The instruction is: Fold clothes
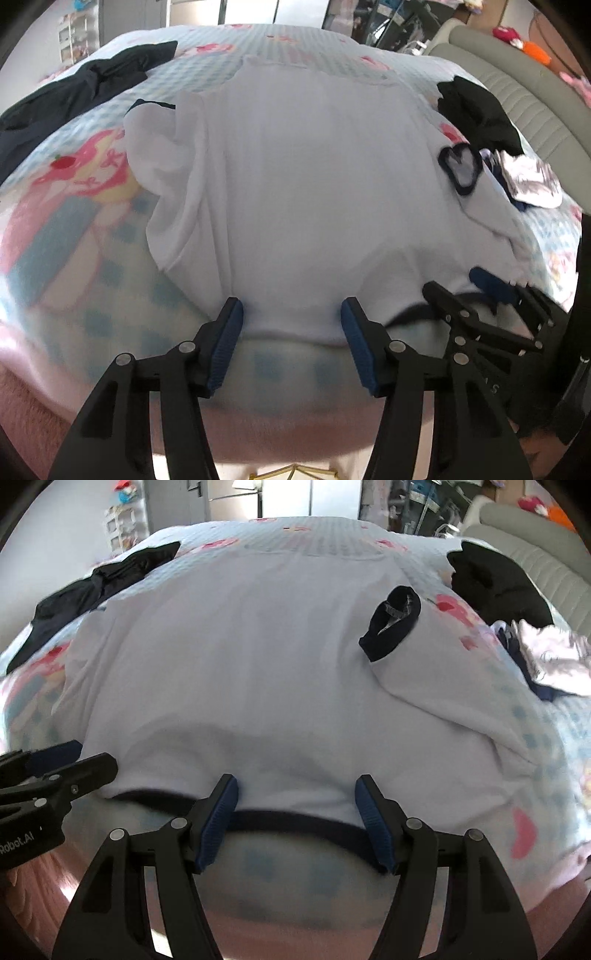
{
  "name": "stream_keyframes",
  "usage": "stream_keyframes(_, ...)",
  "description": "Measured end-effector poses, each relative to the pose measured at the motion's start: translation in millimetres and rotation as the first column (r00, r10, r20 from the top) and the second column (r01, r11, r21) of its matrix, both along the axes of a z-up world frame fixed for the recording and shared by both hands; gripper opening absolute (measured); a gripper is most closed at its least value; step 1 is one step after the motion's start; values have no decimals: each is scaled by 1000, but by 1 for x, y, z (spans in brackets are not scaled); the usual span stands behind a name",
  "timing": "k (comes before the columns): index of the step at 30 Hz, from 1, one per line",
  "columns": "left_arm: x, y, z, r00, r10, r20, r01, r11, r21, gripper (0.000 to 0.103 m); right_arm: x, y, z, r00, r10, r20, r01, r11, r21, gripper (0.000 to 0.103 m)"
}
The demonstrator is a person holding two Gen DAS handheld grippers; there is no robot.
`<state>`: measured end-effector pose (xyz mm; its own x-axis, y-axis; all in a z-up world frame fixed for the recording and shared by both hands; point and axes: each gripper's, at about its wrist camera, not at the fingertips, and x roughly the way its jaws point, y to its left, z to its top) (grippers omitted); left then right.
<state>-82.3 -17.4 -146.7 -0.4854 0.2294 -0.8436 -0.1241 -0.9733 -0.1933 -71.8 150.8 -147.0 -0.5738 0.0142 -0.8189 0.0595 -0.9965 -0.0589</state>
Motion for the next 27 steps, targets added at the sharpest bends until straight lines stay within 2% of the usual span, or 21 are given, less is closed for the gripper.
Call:
stream_keyframes(2, 4, -1, 0, 1000, -10, 18, 10, 1000, 10, 59, 5, -1, 4, 1000, 5, 4, -5, 1000, 8, 68)
stream_keyframes(4, 10, -9, 0, 1000, 12, 27, -14, 998, 54, 59, 8, -1, 7, 1000, -4, 11, 4, 1000, -6, 68)
stream_keyframes(7, 19, -29, 5, 991, 130, -22, -127, 988, 89, 56, 14, 1, 17, 1000, -22, -3, 22, 999, -24, 67)
stream_keyframes(11, 22, -64, 27, 960, 251, -124, -233, 962, 145, 56, 16, 6, 29, 999, -48, -24, 46, 997, -64, 67)
stream_keyframes(14, 13, -95, 27, 945, 316, -82, -298, 938, 178, 56, 9, 0, 38, 999, -34, -25, 32, 996, -83, 67)
stream_keyframes(16, 1, -120, 22, 938, 346, -18, -330, 908, 257, 56, 1, -10, 43, 1000, -6, -28, 3, 997, -78, 67)
stream_keyframes(18, -11, -132, 23, 944, 329, 8, -316, 899, 304, 56, -8, -24, 49, 999, 37, -28, -39, 997, -69, 67)
stream_keyframes(21, -38, -136, 34, 966, 259, -19, -243, 928, 281, 56, -26, -54, 56, 992, 122, -22, -123, 991, -48, 68)
stream_keyframes(23, -61, -139, 38, 974, 224, -40, -203, 936, 287, 56, -38, -75, 59, 985, 173, -20, -174, 984, -46, 68)
stream_keyframes(27, -109, -153, 18, 973, 228, 34, -227, 927, 300, 56, -55, -113, 54, 977, 212, -10, -212, 974, -81, 68)
